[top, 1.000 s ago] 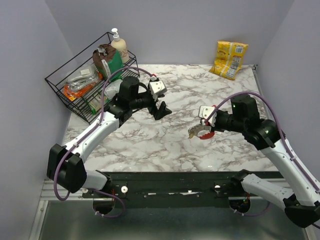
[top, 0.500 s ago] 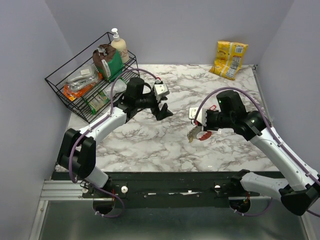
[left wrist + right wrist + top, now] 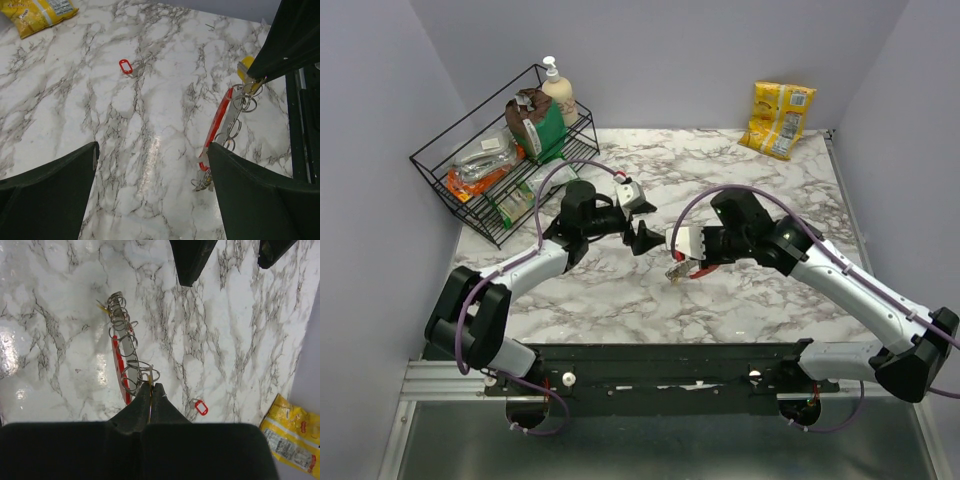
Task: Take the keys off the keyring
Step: Remove the key from the keyring.
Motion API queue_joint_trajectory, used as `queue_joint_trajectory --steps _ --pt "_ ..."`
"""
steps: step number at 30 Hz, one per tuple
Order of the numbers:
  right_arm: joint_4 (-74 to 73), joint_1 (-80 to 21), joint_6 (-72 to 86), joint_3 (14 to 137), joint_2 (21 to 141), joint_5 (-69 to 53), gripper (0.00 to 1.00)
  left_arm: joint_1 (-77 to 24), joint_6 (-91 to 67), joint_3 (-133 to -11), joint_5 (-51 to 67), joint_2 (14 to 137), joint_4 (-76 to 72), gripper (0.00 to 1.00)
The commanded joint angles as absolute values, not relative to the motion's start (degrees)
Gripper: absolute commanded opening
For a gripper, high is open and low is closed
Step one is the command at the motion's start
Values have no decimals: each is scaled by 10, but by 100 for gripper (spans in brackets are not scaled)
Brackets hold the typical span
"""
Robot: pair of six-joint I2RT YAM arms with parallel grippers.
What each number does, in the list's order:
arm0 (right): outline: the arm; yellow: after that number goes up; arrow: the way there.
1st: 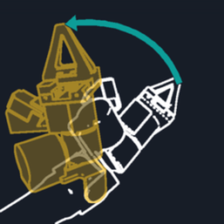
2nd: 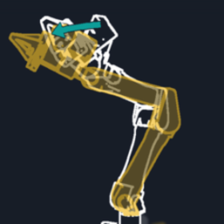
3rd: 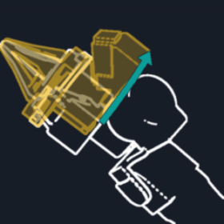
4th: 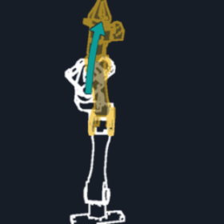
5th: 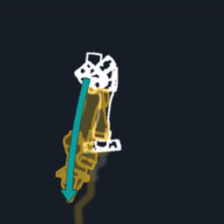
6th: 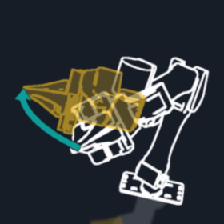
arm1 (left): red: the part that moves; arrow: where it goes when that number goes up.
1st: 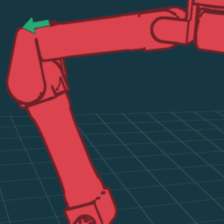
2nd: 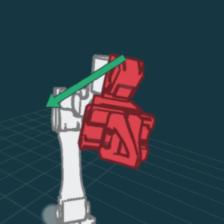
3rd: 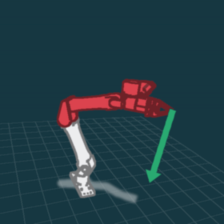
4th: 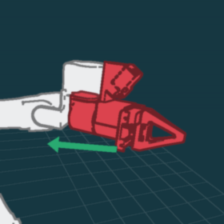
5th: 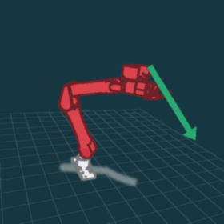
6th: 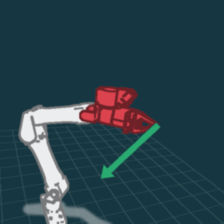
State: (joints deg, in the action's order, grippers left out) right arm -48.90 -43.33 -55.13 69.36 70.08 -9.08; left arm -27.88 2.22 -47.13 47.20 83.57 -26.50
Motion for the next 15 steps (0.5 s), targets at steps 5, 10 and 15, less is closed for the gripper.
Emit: queue_joint_trajectory --steps 5,10,15 --pt "-475 -479 -565 734 701 -3 1 -279 -76 -429 505 842 -427 99" --pt "-459 -497 -580 721 689 48 1 -275 -143 -415 542 867 -508 99" --pt "-442 -519 -590 709 690 86 1 -276 -178 -409 546 892 -551 99"
